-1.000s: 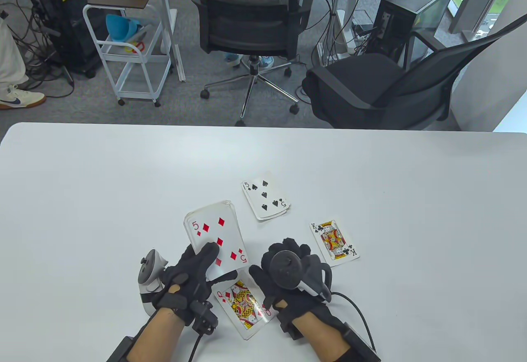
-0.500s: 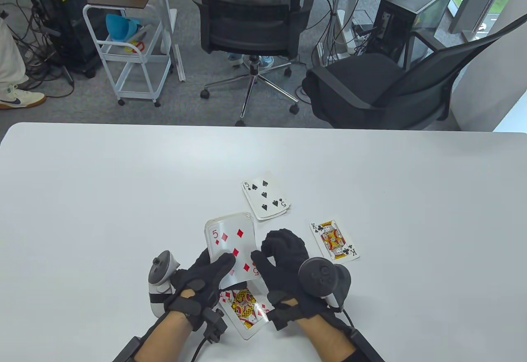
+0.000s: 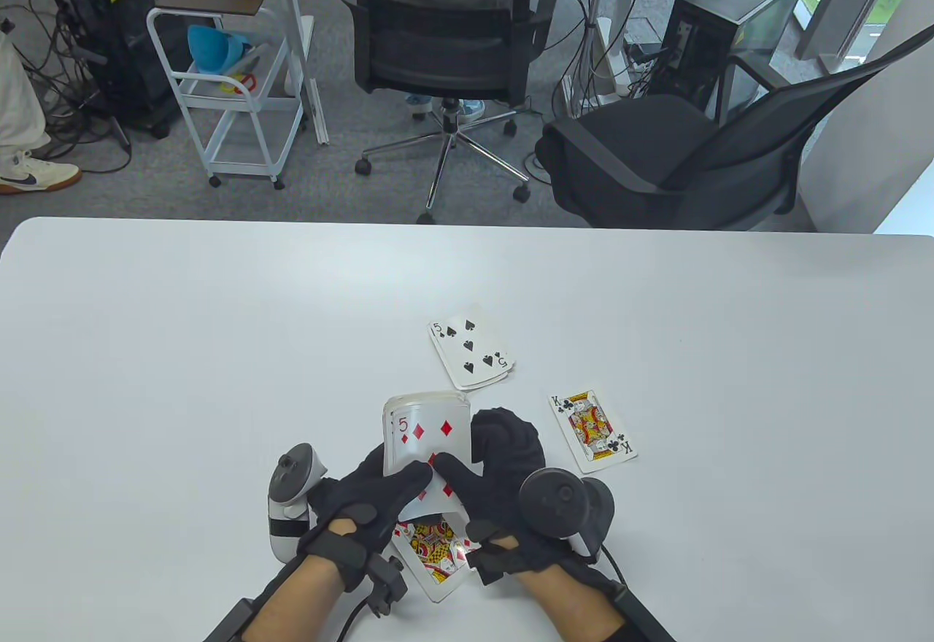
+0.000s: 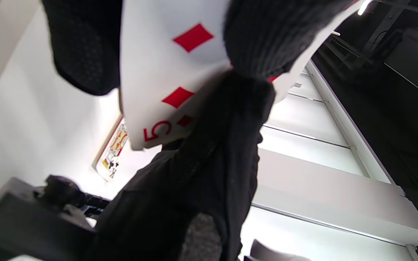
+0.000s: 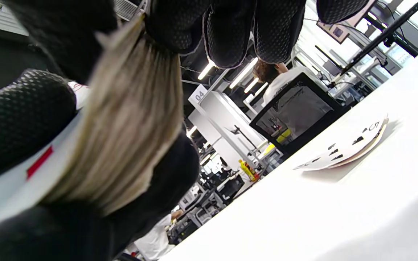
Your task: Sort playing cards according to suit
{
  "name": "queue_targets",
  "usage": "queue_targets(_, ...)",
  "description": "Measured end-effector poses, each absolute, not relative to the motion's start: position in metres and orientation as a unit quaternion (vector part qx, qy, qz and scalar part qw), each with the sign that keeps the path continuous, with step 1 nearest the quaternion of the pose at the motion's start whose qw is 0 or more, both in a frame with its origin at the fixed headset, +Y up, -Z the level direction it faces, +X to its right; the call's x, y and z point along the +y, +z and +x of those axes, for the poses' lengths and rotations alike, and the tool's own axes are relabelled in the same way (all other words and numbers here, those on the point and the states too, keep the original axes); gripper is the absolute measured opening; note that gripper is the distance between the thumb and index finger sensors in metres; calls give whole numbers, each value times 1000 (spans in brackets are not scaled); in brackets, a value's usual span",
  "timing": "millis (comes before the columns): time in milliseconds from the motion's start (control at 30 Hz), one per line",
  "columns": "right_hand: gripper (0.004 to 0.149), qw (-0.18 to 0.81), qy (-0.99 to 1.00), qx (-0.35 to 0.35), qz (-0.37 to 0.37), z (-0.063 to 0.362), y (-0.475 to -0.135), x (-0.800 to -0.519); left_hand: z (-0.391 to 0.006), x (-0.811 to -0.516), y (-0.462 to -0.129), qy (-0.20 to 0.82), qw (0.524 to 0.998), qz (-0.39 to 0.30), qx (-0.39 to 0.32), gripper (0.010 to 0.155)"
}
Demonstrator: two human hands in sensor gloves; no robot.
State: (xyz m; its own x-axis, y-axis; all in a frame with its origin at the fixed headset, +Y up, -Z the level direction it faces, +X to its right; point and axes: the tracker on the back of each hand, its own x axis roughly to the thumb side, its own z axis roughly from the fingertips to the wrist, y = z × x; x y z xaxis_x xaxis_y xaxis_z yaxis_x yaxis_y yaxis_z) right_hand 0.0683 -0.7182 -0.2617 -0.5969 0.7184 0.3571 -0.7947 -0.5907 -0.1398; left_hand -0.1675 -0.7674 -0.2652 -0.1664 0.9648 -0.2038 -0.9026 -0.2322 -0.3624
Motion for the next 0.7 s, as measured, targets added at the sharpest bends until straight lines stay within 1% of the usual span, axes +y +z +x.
queue_targets(100, 46, 443, 875, -143, 131, 68, -261, -717, -168, -770, -265, 767, 604, -203, -74, 62)
queue_targets(200, 39, 432, 878, -162, 132, 70, -262, -715, -171, -770, -266, 769, 603, -200, -72, 63)
queue_targets(267, 37, 417, 884, -162, 136, 72, -262, -714, -171, -770, -266, 770, 601, -202, -70, 63)
queue_targets(400, 39, 390, 892, -187, 130, 76, -263, -713, -168, -772, -266, 785, 578, -213, -66, 64)
queue_targets(433, 43, 389, 894, -183, 125, 78, -265, -712, -168, -773, -266, 789, 573, -213, -63, 64)
queue_targets(500, 46, 396, 896, -165, 116, 81, -267, -713, -169, -774, -266, 790, 574, -209, -58, 64)
queue_targets(567, 44, 409, 892, -159, 107, 85, -269, -714, -172, -774, -267, 796, 568, -202, -52, 63)
queue_targets(700, 39, 423, 894, -128, 75, 98, -279, -719, -185, -766, -270, 820, 547, -161, -47, 62)
